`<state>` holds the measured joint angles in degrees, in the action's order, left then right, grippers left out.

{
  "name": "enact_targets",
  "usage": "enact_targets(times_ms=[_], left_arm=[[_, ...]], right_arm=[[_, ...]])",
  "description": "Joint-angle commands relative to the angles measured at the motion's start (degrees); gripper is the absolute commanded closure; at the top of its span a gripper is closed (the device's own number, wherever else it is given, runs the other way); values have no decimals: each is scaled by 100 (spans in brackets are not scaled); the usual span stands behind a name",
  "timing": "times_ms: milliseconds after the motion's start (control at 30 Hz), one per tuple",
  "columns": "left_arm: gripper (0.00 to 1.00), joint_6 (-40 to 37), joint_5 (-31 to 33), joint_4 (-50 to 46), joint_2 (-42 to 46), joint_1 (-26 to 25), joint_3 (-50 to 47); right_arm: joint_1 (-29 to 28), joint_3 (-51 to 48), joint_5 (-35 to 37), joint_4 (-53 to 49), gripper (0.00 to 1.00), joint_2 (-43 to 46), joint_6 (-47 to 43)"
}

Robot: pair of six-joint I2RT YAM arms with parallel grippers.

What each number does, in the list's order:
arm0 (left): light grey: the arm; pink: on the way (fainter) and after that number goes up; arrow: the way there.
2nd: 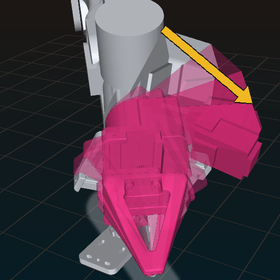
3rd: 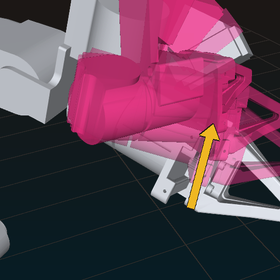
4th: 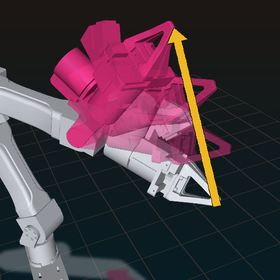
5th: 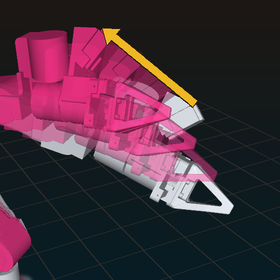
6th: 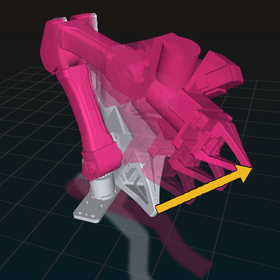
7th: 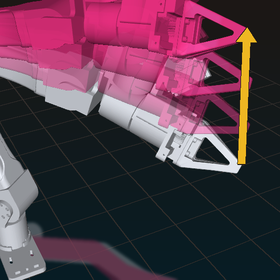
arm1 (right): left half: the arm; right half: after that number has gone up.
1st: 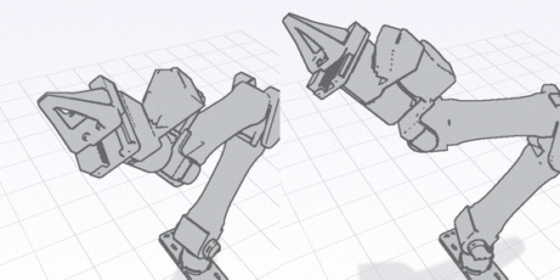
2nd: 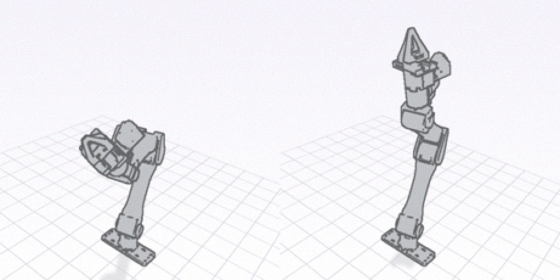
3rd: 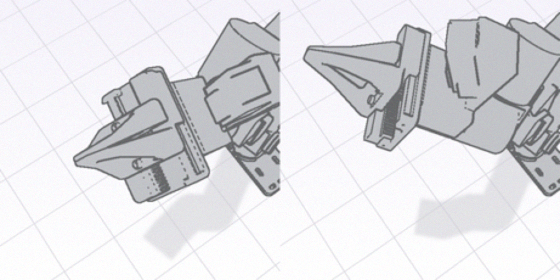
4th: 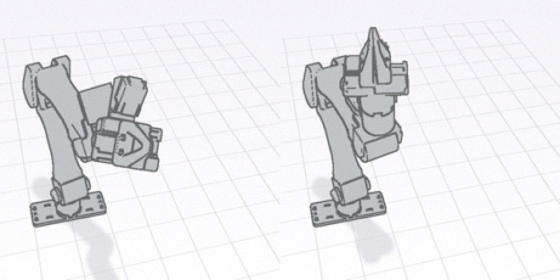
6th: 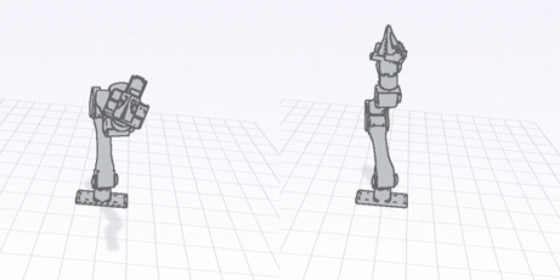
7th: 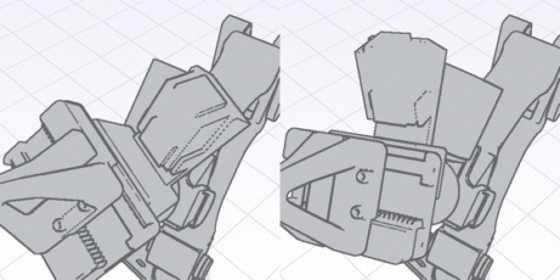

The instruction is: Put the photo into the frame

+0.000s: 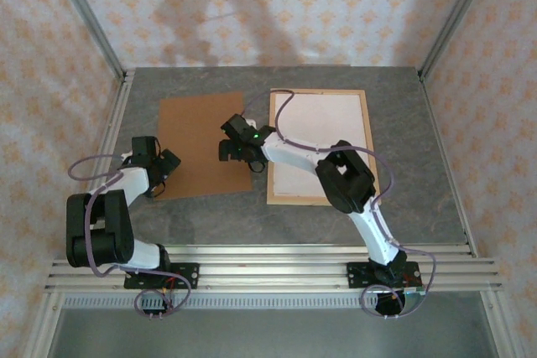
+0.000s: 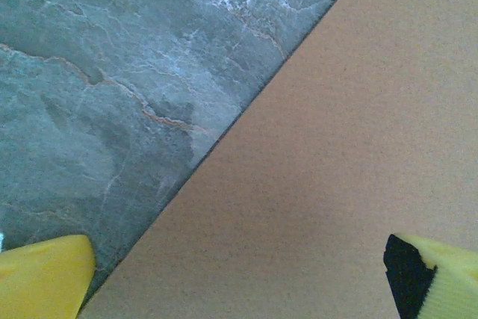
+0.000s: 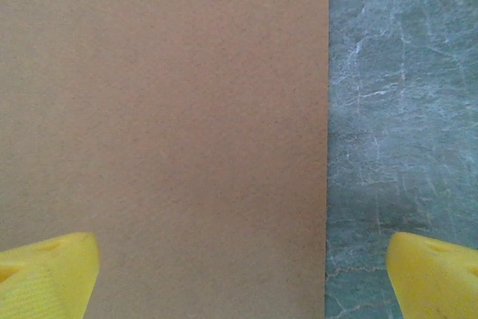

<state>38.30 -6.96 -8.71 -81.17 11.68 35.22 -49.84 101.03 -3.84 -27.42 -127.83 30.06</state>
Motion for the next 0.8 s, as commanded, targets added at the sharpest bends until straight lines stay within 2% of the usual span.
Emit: enact_targets(times_ms=[0,200,400,767], left_arm=[[0,-303,-451,122,-168,28,39],[0,-375,-937,329,-404,34,-109],[2,-294,-1475,675,-460,-29,-317],[3,-95,-1491,629,-217,-614,-420]], right_arm=[[-60,270,72,-246,2,-236,62],[-96,297,-376,-114,3,-471,182],[-157,197,-847,256,10,-436,176],[-201,-95,-1225,754,13,104,21]])
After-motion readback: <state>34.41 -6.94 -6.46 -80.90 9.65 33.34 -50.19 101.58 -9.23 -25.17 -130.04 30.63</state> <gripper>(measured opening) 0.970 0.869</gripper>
